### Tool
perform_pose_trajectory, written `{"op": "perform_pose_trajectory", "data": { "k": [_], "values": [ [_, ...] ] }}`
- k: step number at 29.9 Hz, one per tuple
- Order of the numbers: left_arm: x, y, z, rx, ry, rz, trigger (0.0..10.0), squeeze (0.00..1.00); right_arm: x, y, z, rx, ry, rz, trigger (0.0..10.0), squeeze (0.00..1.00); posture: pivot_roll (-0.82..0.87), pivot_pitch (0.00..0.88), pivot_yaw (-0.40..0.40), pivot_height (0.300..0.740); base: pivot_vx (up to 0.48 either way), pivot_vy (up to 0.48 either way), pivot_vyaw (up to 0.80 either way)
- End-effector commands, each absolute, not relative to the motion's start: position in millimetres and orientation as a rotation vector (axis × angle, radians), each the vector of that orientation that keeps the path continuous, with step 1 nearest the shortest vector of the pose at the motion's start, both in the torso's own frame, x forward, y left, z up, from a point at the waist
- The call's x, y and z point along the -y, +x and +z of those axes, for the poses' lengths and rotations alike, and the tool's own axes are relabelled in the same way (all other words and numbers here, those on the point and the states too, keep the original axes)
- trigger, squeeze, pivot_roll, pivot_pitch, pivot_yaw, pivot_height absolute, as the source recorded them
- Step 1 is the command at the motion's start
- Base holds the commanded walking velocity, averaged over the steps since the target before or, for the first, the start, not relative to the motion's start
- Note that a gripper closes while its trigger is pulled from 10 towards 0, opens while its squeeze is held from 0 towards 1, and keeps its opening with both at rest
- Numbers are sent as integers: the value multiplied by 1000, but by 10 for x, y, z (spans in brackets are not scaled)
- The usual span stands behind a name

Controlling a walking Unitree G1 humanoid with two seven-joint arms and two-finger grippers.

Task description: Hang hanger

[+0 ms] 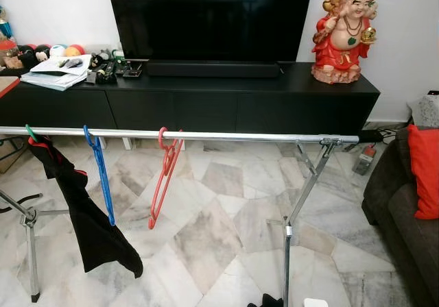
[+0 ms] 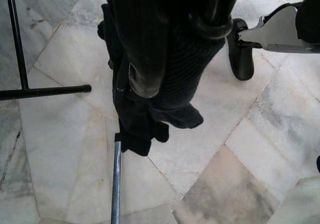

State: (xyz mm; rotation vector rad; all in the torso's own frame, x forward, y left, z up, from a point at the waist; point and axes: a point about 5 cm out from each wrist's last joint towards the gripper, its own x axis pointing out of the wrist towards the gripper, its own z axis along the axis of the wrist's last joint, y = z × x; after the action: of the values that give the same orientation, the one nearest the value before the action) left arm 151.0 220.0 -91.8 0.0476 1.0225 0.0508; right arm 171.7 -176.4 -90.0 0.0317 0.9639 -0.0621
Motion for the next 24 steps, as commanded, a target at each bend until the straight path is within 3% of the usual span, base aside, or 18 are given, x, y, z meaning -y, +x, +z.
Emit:
{"op": "perform_pose_trajectory", "data": {
  "k": [1,9,24],
  "values": [
    [-2205,1510,-915,-1011,27,68,10000,0,1761,1690,-913,-976,33,-60,10000,0,-27,2,20,740,0,0,0],
    [-2204,1511,-915,-1010,25,72,10000,0,1762,1731,-889,-940,23,-55,10000,0,-22,3,16,740,0,0,0],
    [-2244,1559,-869,-918,28,139,10000,0,1766,1751,-878,-929,44,-69,10000,0,-20,0,21,740,0,0,747]
  ]
}}
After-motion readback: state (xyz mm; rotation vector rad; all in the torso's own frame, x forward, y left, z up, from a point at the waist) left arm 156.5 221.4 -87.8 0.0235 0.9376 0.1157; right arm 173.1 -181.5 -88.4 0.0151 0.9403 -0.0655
